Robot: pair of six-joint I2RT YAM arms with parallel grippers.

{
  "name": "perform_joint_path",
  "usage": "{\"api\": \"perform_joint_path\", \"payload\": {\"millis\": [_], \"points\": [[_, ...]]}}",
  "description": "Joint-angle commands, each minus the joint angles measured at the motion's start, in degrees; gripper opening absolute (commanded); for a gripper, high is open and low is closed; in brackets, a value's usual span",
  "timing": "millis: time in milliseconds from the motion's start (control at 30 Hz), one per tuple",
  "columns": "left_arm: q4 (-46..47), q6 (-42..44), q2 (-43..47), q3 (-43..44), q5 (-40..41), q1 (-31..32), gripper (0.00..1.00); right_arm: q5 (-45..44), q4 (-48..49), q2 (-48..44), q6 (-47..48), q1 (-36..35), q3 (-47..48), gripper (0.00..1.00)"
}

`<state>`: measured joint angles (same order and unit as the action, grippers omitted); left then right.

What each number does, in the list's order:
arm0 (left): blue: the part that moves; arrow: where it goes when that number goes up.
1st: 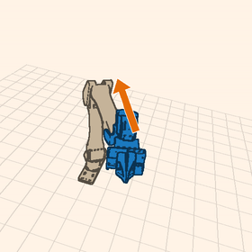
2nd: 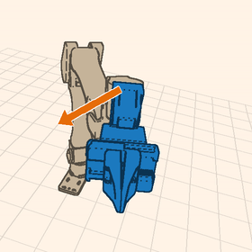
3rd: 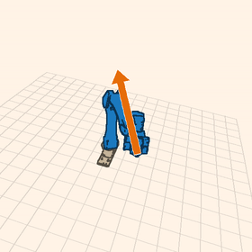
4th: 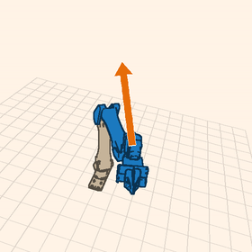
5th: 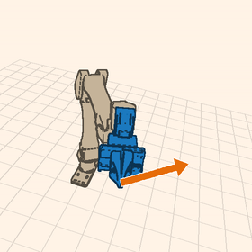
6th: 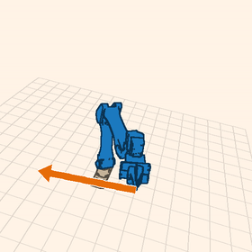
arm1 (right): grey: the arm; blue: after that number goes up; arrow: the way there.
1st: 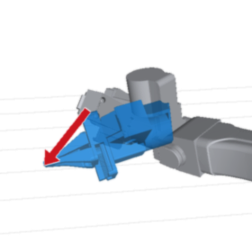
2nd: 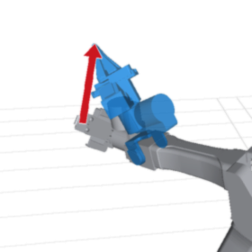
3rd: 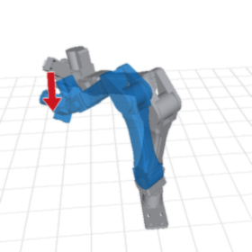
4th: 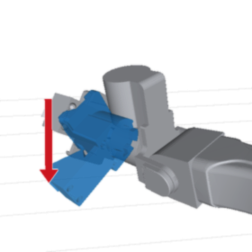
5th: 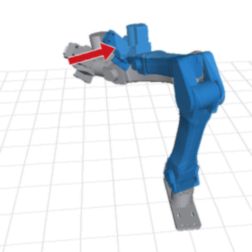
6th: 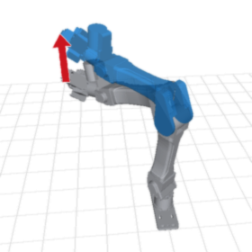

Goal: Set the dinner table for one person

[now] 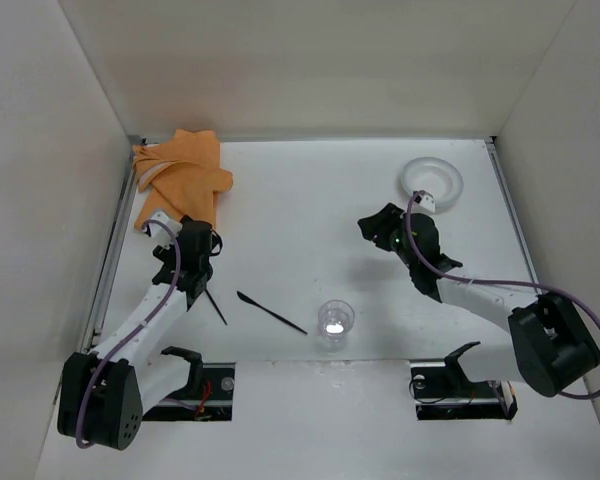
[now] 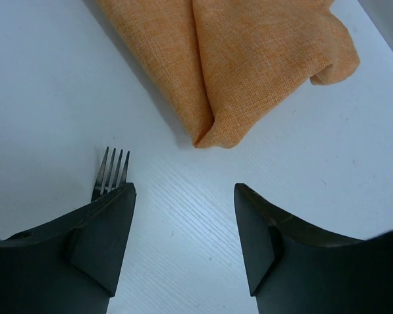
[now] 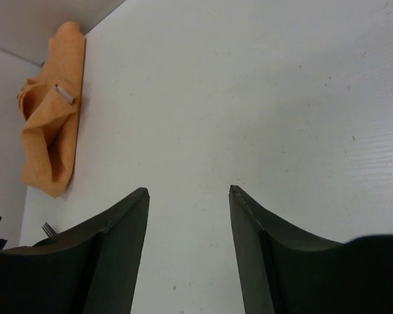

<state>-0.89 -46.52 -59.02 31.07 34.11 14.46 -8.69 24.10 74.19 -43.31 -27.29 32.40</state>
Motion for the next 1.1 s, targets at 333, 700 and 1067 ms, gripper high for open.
{"api": "perform_joint_path", "payload": {"millis": [333, 700, 1067], "points": [[6.1, -0.4, 0.5, -3.2, -1.3, -4.0, 0.57, 0.3, 3.7, 2.3, 0.1, -0.1, 0.8, 0.53], [14.3, 0.7, -6.2, 2.3, -3.2, -5.5, 0.23, 2.4, 2.6, 3.9, 0.4, -0.1, 2.2, 0.15], [16.0, 6.0, -24.5, 16.6, -1.0, -5.2, 0.54, 2.3, 3.1, 3.8, 1.2, -0.4, 2.4, 0.52]]}}
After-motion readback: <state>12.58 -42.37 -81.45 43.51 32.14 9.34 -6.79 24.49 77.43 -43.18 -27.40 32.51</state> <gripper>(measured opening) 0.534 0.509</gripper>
